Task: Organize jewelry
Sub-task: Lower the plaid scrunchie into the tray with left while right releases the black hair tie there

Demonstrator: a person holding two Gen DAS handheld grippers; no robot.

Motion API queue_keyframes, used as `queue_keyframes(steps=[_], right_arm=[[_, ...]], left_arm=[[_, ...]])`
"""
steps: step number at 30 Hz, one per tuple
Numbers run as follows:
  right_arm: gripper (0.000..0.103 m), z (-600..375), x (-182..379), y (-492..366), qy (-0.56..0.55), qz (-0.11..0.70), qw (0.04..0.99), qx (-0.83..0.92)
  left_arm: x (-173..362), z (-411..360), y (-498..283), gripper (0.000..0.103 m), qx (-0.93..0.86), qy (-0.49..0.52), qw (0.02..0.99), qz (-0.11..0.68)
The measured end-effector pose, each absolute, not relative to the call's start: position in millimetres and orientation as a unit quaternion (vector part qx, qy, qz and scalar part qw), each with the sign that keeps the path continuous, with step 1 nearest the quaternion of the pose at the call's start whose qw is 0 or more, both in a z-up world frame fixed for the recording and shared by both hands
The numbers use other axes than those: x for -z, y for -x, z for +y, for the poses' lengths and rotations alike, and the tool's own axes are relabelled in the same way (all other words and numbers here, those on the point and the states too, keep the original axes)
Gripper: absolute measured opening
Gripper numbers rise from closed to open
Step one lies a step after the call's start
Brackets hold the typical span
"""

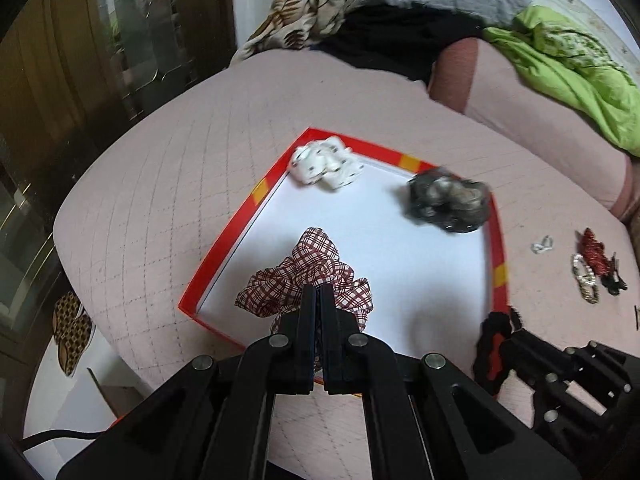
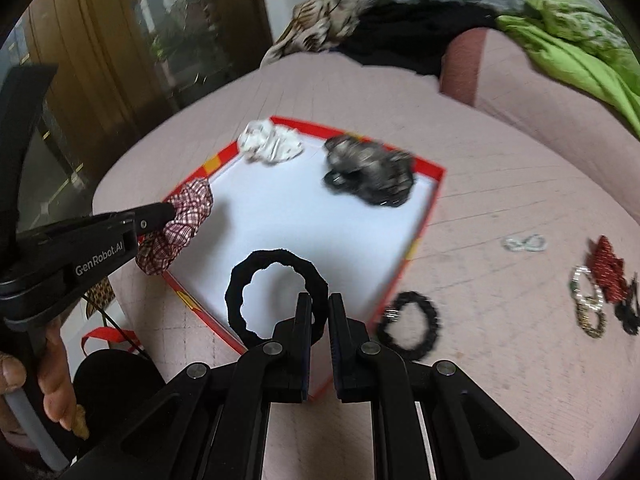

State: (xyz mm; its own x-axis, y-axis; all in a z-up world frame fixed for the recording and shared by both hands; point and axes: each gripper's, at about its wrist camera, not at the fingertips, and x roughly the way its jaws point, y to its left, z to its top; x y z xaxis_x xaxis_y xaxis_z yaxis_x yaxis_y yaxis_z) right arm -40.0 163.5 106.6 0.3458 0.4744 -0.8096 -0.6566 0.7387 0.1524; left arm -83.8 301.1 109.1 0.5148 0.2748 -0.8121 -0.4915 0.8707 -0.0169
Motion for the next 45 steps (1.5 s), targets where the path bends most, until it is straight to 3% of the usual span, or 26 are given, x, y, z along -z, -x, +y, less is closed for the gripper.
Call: queue_keyframes(steps=[21,23,25,27,28,38,45], right_arm=[[0.010,189,-66,37,0.107,0.484,0.794,-0.351],[0.012,188,-67,37,0.101,0.485,0.793,-0.353],[0.032,186,-68,36,0.094,0.485,0.794,-0.354],[0.046,183,-71,37,0.089,0.480,0.798,-0.354],[0.047,182,-74,37,0.087,0.477,0.800,-0.354],[0.048,149,-98,37,0.062,0.457,0.818,-0.345],[0.050,92,-111,34,0.036,0.446,0.836,-0.317]], left_arm=[[-80,321,72,0.002,-0.239,0.134,0.844,0.462],[-81,320,72,0.003,-0.238,0.135,0.844,0.462],[-81,320,72,0.003,-0.237,0.138,0.843,0.462],[-83,318,73,0.006,-0.235,0.138,0.844,0.462],[-84,317,73,0.006,-0.235,0.137,0.844,0.461],[-110,304,83,0.039,-0.233,0.139,0.858,0.436],[-136,283,88,0.042,-0.212,0.141,0.872,0.417]])
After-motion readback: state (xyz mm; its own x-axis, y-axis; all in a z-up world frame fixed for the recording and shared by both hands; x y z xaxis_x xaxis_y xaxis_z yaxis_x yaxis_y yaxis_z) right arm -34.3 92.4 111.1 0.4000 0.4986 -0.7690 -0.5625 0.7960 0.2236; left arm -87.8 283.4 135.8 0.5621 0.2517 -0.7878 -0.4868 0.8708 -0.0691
